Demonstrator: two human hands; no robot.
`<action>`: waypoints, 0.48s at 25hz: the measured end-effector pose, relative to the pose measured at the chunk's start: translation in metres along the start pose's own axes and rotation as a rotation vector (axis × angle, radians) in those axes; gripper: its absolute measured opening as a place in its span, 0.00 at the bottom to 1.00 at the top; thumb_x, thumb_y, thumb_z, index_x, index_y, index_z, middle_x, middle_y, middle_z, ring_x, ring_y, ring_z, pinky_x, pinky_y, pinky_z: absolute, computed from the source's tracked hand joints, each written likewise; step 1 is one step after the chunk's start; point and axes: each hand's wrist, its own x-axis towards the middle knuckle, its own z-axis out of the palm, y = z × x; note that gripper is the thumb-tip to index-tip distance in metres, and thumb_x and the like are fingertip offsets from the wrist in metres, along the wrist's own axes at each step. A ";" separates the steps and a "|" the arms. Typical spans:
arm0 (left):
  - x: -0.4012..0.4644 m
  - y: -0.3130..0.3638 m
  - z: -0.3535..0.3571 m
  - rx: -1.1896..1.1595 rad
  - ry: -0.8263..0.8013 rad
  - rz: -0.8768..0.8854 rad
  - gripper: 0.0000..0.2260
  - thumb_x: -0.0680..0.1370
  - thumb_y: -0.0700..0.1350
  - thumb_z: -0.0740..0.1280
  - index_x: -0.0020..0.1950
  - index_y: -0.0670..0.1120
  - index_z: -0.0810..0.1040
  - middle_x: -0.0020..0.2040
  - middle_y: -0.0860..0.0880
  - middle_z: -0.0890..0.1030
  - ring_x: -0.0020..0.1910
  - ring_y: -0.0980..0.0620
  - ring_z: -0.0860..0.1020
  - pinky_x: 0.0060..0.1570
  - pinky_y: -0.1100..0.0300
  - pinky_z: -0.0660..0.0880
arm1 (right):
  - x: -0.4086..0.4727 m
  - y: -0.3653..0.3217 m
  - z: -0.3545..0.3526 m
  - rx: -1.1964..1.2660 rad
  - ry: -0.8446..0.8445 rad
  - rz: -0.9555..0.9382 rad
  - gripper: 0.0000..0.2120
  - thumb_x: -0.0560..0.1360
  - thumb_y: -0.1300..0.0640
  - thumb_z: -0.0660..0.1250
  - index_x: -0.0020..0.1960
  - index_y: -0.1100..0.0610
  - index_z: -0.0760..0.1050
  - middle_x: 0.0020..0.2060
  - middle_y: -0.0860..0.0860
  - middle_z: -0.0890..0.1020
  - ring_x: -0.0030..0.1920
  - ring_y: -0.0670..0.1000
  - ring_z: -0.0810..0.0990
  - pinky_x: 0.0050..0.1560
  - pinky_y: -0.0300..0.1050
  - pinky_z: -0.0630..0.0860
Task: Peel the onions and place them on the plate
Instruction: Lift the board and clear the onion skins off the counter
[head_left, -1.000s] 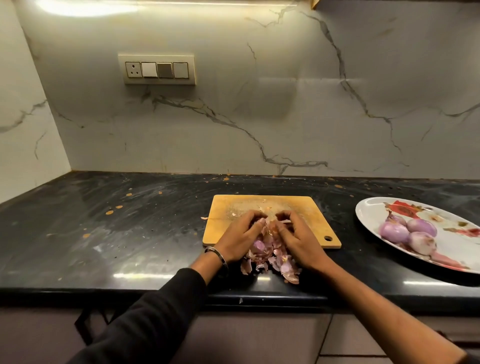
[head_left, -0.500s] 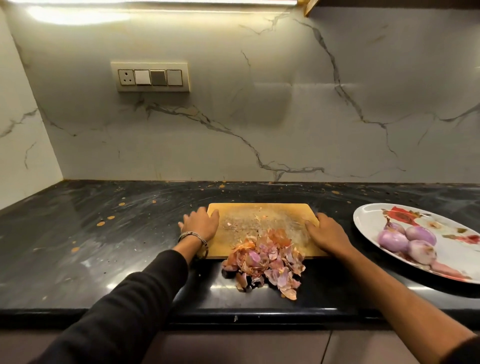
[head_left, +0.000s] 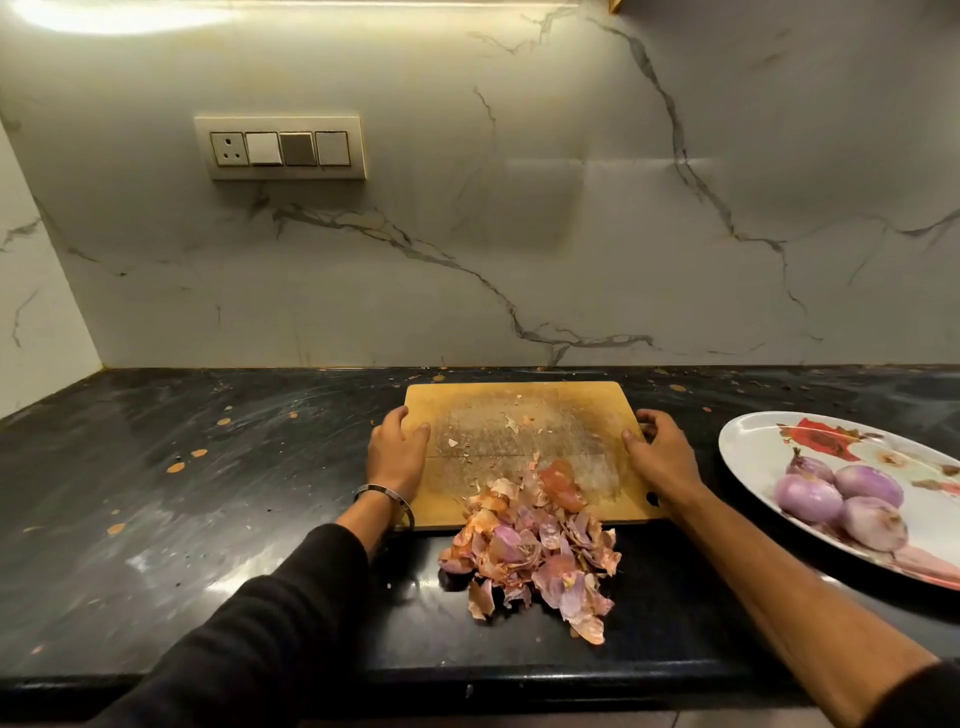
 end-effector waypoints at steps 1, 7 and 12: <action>0.003 0.002 -0.001 -0.081 0.029 -0.005 0.22 0.81 0.44 0.64 0.75 0.42 0.66 0.70 0.40 0.72 0.68 0.42 0.71 0.66 0.48 0.70 | 0.004 -0.001 0.000 0.078 0.046 0.019 0.22 0.80 0.55 0.67 0.72 0.54 0.69 0.66 0.54 0.77 0.63 0.55 0.77 0.55 0.50 0.77; 0.013 0.014 -0.001 -0.281 0.116 0.019 0.17 0.81 0.42 0.64 0.70 0.39 0.73 0.65 0.42 0.78 0.62 0.44 0.77 0.63 0.48 0.74 | 0.016 -0.015 -0.008 0.273 0.127 0.059 0.13 0.82 0.53 0.63 0.60 0.57 0.81 0.53 0.54 0.84 0.53 0.56 0.81 0.58 0.58 0.78; 0.017 0.031 -0.008 -0.394 0.173 0.122 0.15 0.83 0.46 0.61 0.68 0.41 0.72 0.62 0.42 0.78 0.60 0.43 0.78 0.61 0.44 0.75 | 0.008 -0.035 -0.020 0.483 0.184 -0.118 0.11 0.83 0.54 0.61 0.64 0.55 0.75 0.57 0.53 0.82 0.56 0.53 0.80 0.59 0.54 0.78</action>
